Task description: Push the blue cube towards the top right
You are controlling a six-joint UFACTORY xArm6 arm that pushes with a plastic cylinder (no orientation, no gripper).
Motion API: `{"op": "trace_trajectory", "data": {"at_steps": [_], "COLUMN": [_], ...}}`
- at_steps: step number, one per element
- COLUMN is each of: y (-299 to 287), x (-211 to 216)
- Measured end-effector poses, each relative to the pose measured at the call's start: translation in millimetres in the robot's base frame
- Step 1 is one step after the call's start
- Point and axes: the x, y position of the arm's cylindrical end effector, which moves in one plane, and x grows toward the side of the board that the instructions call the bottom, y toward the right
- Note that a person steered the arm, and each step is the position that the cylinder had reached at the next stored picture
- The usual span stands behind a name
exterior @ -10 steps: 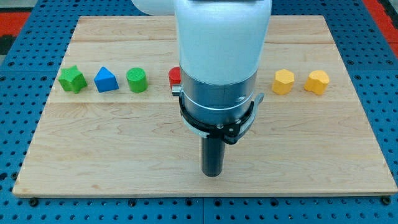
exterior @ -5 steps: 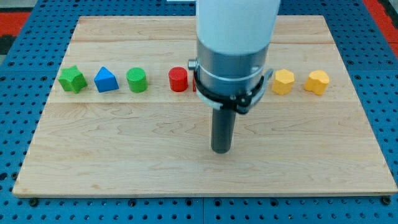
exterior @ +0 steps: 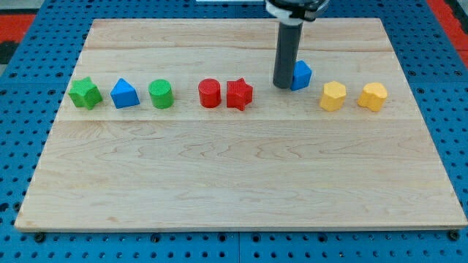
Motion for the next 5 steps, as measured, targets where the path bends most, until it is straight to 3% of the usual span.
{"op": "trace_trajectory", "data": {"at_steps": [3,5], "y": [51,67], "x": [-10,-45]}}
